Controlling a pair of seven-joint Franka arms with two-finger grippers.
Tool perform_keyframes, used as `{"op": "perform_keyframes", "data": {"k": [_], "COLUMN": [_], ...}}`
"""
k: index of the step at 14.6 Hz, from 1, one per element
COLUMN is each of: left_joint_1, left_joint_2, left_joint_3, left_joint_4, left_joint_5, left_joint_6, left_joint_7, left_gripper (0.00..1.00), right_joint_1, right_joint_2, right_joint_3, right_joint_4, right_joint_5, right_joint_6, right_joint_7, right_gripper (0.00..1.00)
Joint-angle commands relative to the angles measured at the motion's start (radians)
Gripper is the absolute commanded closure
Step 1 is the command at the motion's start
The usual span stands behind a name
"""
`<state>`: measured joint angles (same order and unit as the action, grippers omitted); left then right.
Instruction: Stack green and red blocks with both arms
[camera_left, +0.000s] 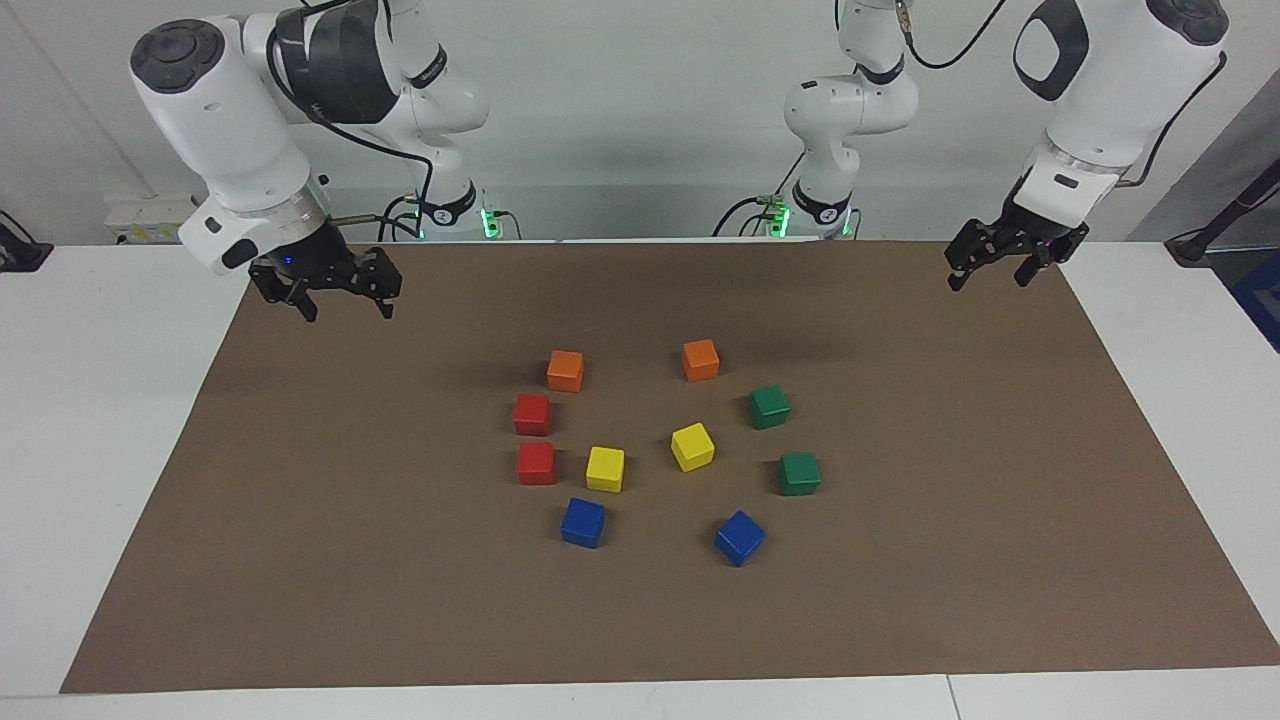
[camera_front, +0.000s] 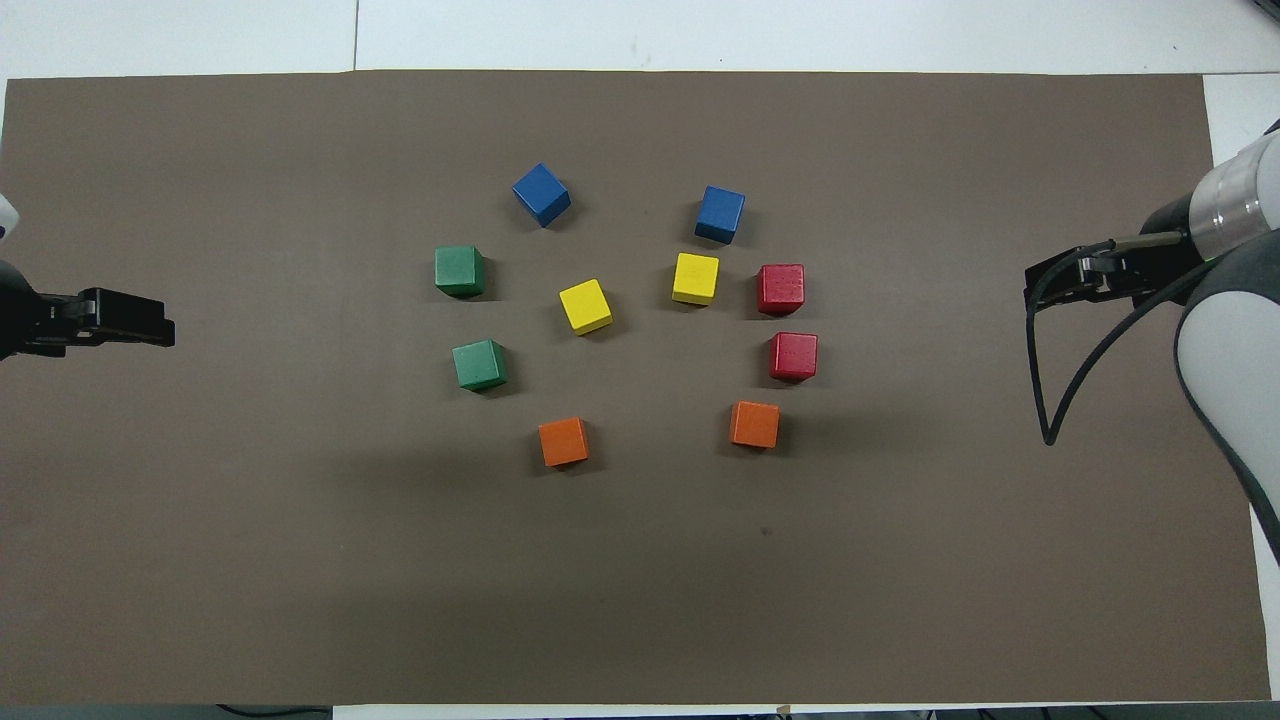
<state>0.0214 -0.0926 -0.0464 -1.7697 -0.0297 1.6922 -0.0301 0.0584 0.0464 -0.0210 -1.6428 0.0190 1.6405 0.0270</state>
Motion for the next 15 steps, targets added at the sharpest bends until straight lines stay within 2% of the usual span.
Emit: {"op": "perform_keyframes", "data": {"k": [1, 13, 15], "left_joint_1": [0.002, 0.0, -0.014], "left_joint_2": [-0.013, -0.024, -0.038], "left_joint_3": [-0.004, -0.006, -0.007], "left_joint_4": [-0.005, -0.019, -0.048], "left_joint_5": [0.011, 0.01, 0.01], "left_joint_6": [0.007, 0.003, 0.014], "left_joint_7": [0.004, 0.006, -0.001], "left_gripper": [0.0, 0.0, 0.0], "right_joint_1": [-0.015, -0.019, -0.019], "right_joint_2": [-0.033, -0.033, -0.033], "right_joint_3": [0.007, 0.007, 0.007], "right_joint_4": [-0.045, -0.042, -0.042], "right_joint_5": [0.004, 0.004, 0.004], "right_joint_6": [0.028, 0.028, 0.028], "right_joint_7": [-0.039, -0.041, -0.041], "right_gripper": [0.0, 0.0, 0.0]}}
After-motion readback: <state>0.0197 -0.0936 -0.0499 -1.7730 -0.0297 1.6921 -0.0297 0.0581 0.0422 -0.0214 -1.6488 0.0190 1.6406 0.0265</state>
